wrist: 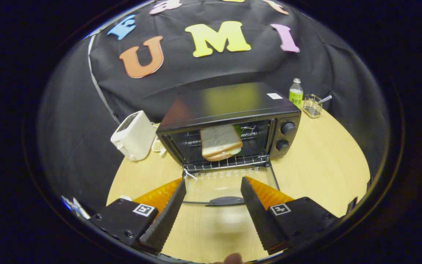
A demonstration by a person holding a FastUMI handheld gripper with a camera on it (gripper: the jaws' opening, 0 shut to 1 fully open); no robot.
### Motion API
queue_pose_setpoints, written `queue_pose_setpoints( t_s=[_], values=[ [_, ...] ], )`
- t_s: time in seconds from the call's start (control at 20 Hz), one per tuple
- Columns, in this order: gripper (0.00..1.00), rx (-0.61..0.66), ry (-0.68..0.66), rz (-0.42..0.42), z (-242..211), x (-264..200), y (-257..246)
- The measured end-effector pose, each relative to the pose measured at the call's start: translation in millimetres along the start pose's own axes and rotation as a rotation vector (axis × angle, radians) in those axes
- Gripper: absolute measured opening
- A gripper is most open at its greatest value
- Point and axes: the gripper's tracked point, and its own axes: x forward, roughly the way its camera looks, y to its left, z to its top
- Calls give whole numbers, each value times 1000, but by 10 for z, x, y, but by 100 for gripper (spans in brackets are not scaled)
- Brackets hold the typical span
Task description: Open the toaster oven, put the food inside, and close the toaster oven door.
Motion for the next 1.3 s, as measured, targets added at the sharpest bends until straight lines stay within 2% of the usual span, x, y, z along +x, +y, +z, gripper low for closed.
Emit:
queue_pose_setpoints(
  t_s=[0.15, 0.35, 0.6, 1.05, 1.3],
  values=[
    [99, -60, 3, -13, -242, -60, -18],
    [99, -73, 43, -62, -629, 139, -187],
    [100, -22, 153, -95, -1046, 494, -405],
    [100, -41, 201, -107, -1250, 963, -573],
    [99, -63, 198, -98, -1221, 987, -567]
  ],
)
